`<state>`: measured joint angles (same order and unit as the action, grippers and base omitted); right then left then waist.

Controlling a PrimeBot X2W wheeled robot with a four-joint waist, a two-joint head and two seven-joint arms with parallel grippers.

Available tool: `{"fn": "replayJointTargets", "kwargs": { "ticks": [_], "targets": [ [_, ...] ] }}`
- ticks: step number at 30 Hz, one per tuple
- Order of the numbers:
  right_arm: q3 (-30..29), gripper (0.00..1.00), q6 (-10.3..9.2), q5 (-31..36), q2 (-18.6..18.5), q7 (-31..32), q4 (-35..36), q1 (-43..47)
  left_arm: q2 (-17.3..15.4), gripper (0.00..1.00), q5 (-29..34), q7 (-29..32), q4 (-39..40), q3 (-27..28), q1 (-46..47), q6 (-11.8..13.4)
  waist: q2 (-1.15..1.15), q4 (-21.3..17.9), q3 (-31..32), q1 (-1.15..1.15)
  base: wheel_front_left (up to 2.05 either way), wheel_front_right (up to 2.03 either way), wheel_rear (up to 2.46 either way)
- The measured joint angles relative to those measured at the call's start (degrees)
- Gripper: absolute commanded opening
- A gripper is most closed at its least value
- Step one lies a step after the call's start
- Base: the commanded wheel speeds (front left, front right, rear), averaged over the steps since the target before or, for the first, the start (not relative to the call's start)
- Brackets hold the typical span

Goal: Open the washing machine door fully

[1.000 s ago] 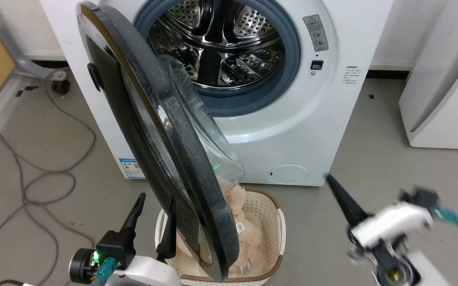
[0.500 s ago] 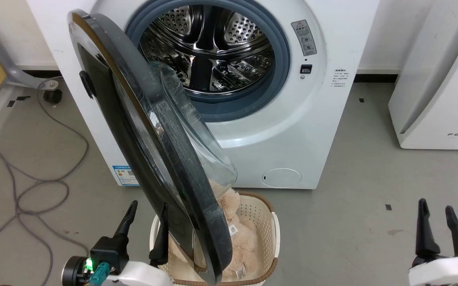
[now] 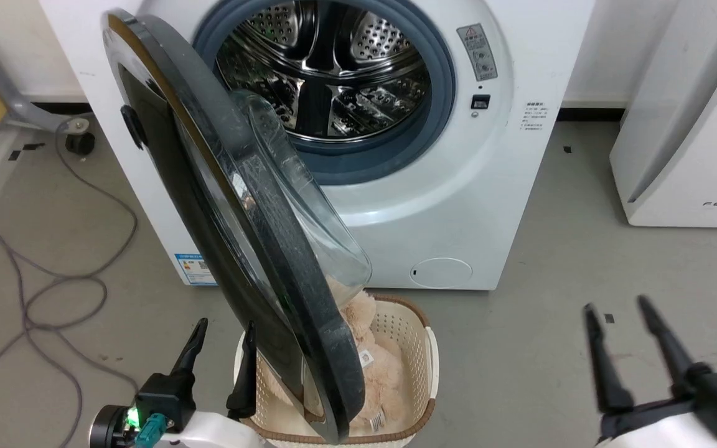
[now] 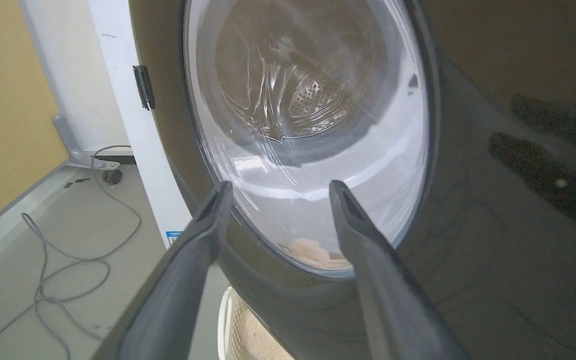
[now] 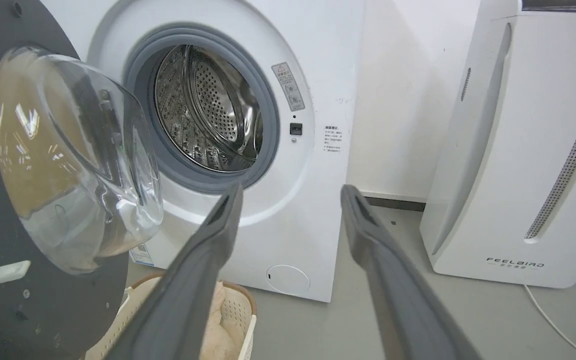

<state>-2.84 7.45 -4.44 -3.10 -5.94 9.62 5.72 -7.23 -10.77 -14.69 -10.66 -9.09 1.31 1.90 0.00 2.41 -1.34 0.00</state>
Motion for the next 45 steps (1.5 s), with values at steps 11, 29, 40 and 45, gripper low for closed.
{"fn": "replayJointTargets", "kwargs": {
  "ticks": [11, 29, 40, 45],
  "targets": [
    [-0.5, 1.0, 0.0, -1.5, 0.0, 1.3, -6.3, 2.3, -0.9, 0.14, 0.0, 0.0, 0.1, -0.3, 0.1, 0.5, 0.0, 0.5, -0.7, 0.0, 0.0, 0.0, 0.0],
    [-0.5, 1.0, 0.0, -2.6, 0.0, 0.7, -8.3, 2.2, -1.9, 0.0, 1.8, 0.0, 9.9, 0.6, 1.3, 3.4, 0.0, 0.2, -0.6, 0.01, 0.0, 0.0, 0.0],
    [-0.7, 1.0, 0.0, -3.2, 0.0, 0.3, -8.8, 2.2, -3.1, 0.0, 4.1, -0.1, 24.4, 2.7, 3.2, 5.5, 0.0, 0.4, -0.3, 0.0, 0.0, 0.0, 0.0],
    [-0.7, 1.0, 0.0, -3.2, 0.0, 0.3, -8.9, 2.2, -3.0, 0.0, 5.2, -0.1, 33.0, 2.5, 6.6, 5.7, 0.0, 0.6, -0.3, 0.0, 0.0, 0.0, 0.0]
  ]
}}
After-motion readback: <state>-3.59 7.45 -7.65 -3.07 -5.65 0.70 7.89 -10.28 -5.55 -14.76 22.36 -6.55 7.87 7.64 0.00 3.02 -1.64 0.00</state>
